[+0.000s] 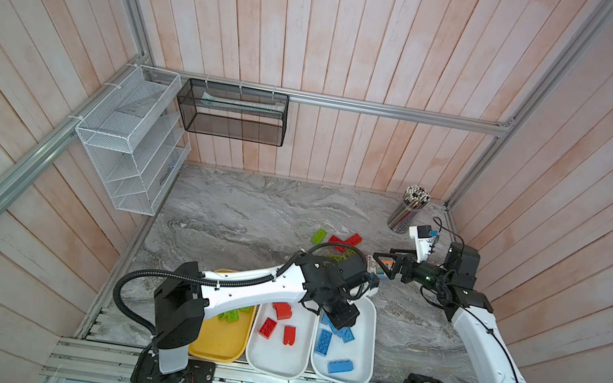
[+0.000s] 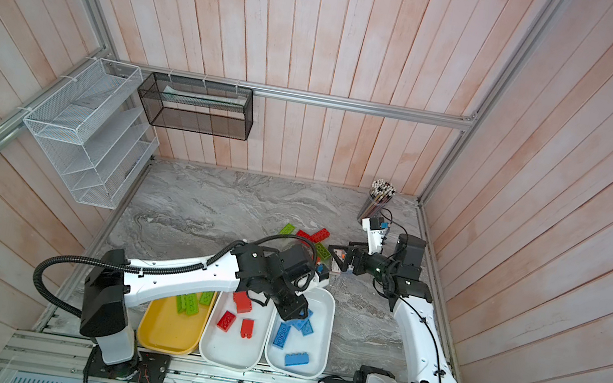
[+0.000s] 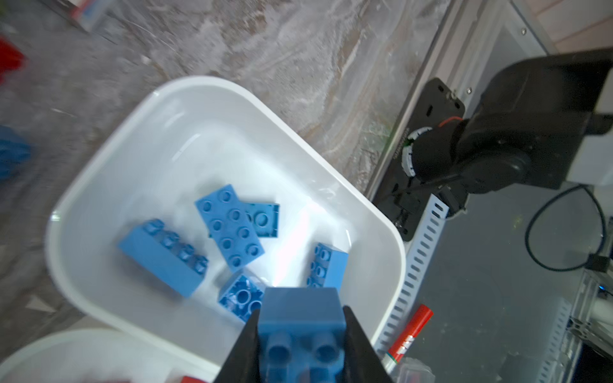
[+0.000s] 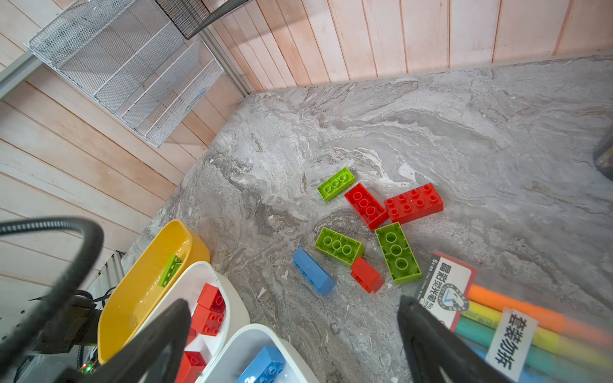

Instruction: Sort the legos into containers by color

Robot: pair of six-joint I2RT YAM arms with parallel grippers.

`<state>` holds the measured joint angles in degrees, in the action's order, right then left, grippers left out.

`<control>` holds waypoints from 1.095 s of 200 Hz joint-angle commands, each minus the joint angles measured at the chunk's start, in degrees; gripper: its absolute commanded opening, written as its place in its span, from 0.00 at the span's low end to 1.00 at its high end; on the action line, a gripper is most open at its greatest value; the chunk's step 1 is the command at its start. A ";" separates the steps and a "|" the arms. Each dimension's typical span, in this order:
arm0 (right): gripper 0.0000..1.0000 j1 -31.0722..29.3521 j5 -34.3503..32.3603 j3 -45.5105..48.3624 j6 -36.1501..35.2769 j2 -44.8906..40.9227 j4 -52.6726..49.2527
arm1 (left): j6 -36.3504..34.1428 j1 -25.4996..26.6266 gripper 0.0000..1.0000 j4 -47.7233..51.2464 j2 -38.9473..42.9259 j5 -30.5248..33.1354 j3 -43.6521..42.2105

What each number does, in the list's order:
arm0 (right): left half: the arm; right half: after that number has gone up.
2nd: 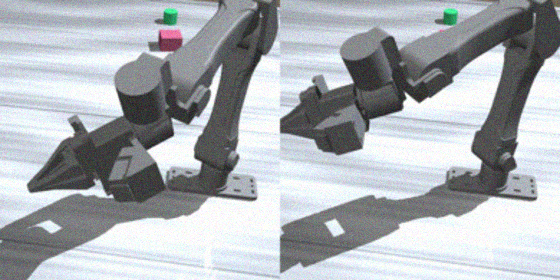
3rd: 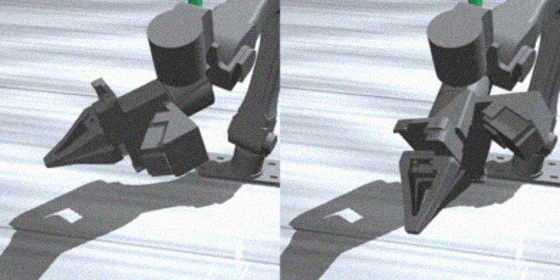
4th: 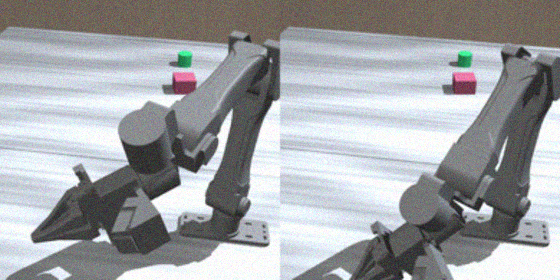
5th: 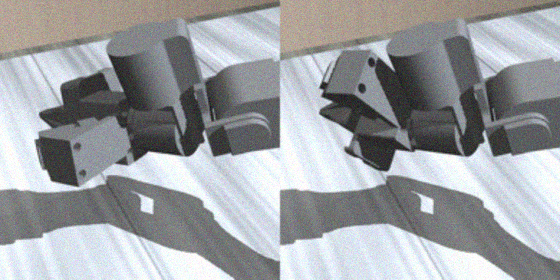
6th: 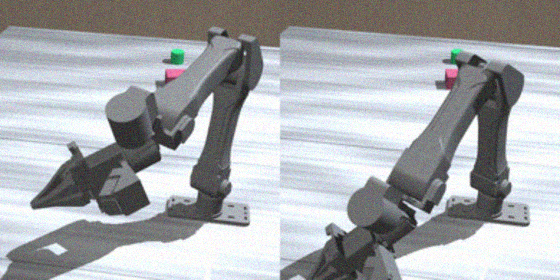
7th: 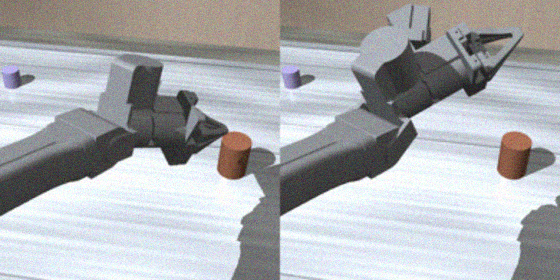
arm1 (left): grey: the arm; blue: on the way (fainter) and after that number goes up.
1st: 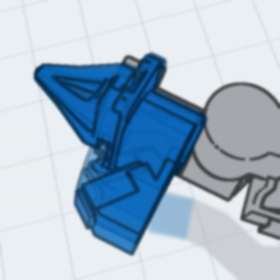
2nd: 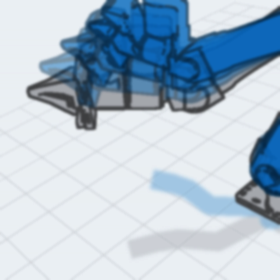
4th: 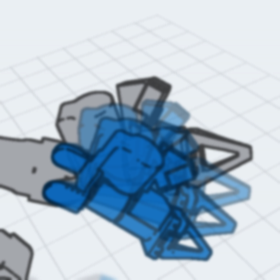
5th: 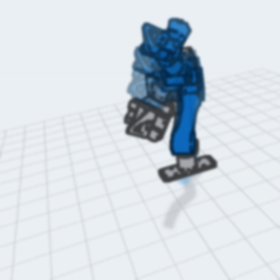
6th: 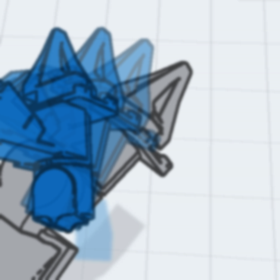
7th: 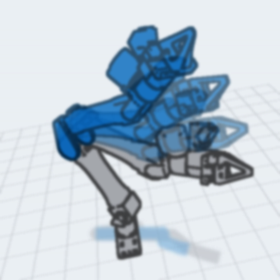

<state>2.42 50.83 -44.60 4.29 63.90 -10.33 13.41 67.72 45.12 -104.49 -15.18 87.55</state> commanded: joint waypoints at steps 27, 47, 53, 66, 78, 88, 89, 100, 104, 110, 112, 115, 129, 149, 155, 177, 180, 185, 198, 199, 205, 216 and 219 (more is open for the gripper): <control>0.98 0.27 -0.44 0.07 -1.01 -0.52 -1.03 | 0.95 2.39 0.23 -7.54 -7.45 4.12 -2.44; 0.98 0.29 -0.72 -0.14 -1.22 -1.08 -1.52 | -1.66 2.76 0.28 -7.61 -7.51 5.87 -3.59; 0.98 0.26 -0.77 -0.14 -1.22 -1.23 -1.41 | -2.03 2.76 0.32 -7.51 -7.25 5.50 -3.82; 0.98 0.24 -0.69 -0.22 -1.12 -1.15 -1.54 | -2.60 2.76 0.41 -7.52 -6.30 4.23 -3.88; 0.98 0.31 -0.60 -0.38 -1.04 -1.08 -1.54 | -2.52 2.63 0.47 -6.72 -5.04 3.78 -3.47; 0.98 0.24 -0.64 -0.53 -0.89 -1.11 -1.54 | -2.59 2.14 0.51 -5.38 -3.92 2.82 -2.47; 0.98 0.28 -0.55 -0.55 -0.92 -1.13 -1.58 | -2.59 2.06 0.51 -5.21 -3.86 2.76 -2.34; 0.98 0.31 -0.40 -0.62 -0.82 -1.15 -1.47 | -2.92 1.24 0.55 -3.69 -2.15 2.52 -1.18; 0.98 0.31 -0.43 -0.66 -0.78 -1.17 -1.44 | -3.10 0.85 0.56 -3.11 -1.43 2.23 -0.87; 0.98 0.31 -0.34 -0.66 -0.70 -1.16 -1.41 | -3.58 0.20 0.58 -2.45 -0.52 1.88 -0.26; 0.98 0.31 -0.37 -0.66 -0.69 -1.15 -1.33 | -3.70 -0.03 0.58 -2.24 -0.14 1.88 -0.16; 0.98 0.30 -0.38 -0.66 -0.65 -1.18 -1.29 | -4.08 -0.41 0.59 -1.96 0.35 2.06 0.02; 0.98 0.28 -0.13 -0.76 -0.52 -1.05 -1.06 | -5.33 -3.26 0.60 -0.12 2.00 2.88 0.97; 0.98 0.35 -0.03 -0.62 -0.20 -0.91 -0.57 | -7.25 -9.43 0.60 0.76 2.18 5.82 2.33; 0.98 0.31 -0.03 -0.64 -0.12 -0.90 -0.44 | -7.85 -11.33 0.60 0.78 1.73 6.39 3.04; 0.98 0.26 -0.03 -0.58 0.02 -1.07 -0.35 | -10.62 -19.35 0.60 -1.25 -1.56 8.85 5.62; 0.98 0.30 -0.04 -0.58 0.01 -1.06 -0.32 | -10.72 -20.11 0.60 -1.53 -2.25 9.26 6.17; 0.98 0.31 -0.12 -0.58 -0.07 -1.14 -0.47 | -11.00 -21.57 0.60 -1.78 -3.48 9.69 7.58; 0.98 0.27 -0.08 -0.53 -0.07 -1.10 -0.42 | -11.55 -24.76 0.60 -2.49 -6.99 9.46 11.24; 0.98 0.29 -0.05 -0.51 -0.03 -1.12 -0.41 | -11.60 -25.06 0.60 -2.54 -7.24 9.51 11.51; 0.98 0.31 -0.04 -0.35 0.02 -1.12 -0.27 | -12.12 -26.32 0.60 -2.63 -9.03 9.72 13.35; 0.98 0.31 0.06 -0.40 0.10 -1.00 -0.25 | -13.11 -28.42 0.60 -2.46 -12.59 9.64 16.80; 0.98 0.31 0.16 -0.40 0.07 -1.05 -0.30 | -13.23 -28.96 0.60 -2.53 -13.56 9.76 17.60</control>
<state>2.42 50.83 -44.60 4.34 63.53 -10.70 3.57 41.63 43.27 -111.61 -6.85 99.72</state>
